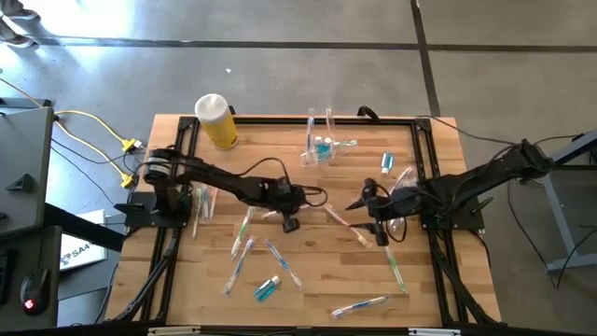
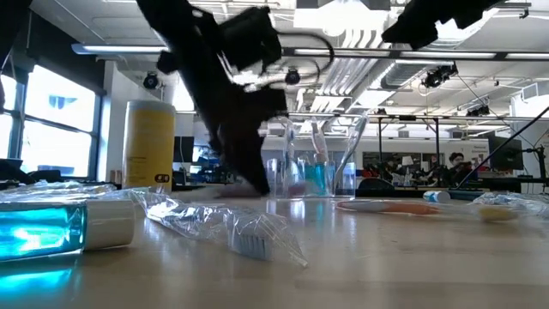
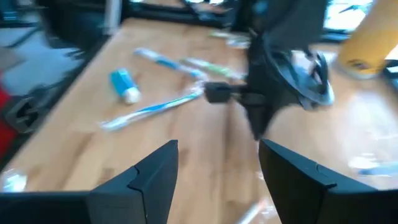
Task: Pick & Place toothbrushing station
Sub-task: Put the purple toothbrush into the transparent organizer
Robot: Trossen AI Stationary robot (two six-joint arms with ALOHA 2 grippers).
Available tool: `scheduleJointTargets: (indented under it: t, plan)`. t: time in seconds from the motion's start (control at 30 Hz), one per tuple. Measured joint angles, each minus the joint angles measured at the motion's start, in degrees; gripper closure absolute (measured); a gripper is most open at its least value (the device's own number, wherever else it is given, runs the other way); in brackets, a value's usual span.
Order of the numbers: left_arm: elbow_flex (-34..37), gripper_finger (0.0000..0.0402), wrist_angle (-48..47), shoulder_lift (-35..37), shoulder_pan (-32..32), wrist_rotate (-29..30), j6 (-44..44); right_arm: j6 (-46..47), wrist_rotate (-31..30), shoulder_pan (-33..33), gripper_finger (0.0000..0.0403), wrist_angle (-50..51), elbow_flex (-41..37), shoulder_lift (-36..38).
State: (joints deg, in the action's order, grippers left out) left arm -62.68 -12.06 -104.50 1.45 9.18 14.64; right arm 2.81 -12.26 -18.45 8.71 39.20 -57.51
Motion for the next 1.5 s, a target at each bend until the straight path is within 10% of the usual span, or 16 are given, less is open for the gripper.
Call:
scheduleJointTargets:
  t: [0.3, 0.6, 0.9, 1.5]
  plan:
    - [-0.2, 0.0401, 0.8, 15.4, 0.0, 2.2, -4.0, -2.1, -15.0, -0.4, 0.0188, -1.3, 0.0, 1.0]
    - [10.1, 0.0401, 31.5, 21.2, -9.1, -8.7, -11.6, -1.9, -14.6, 0.1, 0.0188, -1.5, 0.0, 1.0]
    - [23.5, 0.0401, 77.3, 13.8, -21.0, -18.9, -5.8, -1.6, -14.6, 0.1, 0.0188, -1.5, 0.0, 1.0]
    - [11.7, 0.0401, 93.0, -5.3, -31.9, -28.7, -0.7, 5.4, -14.7, -2.2, 0.0188, -2.1, 0.0, -3.6]
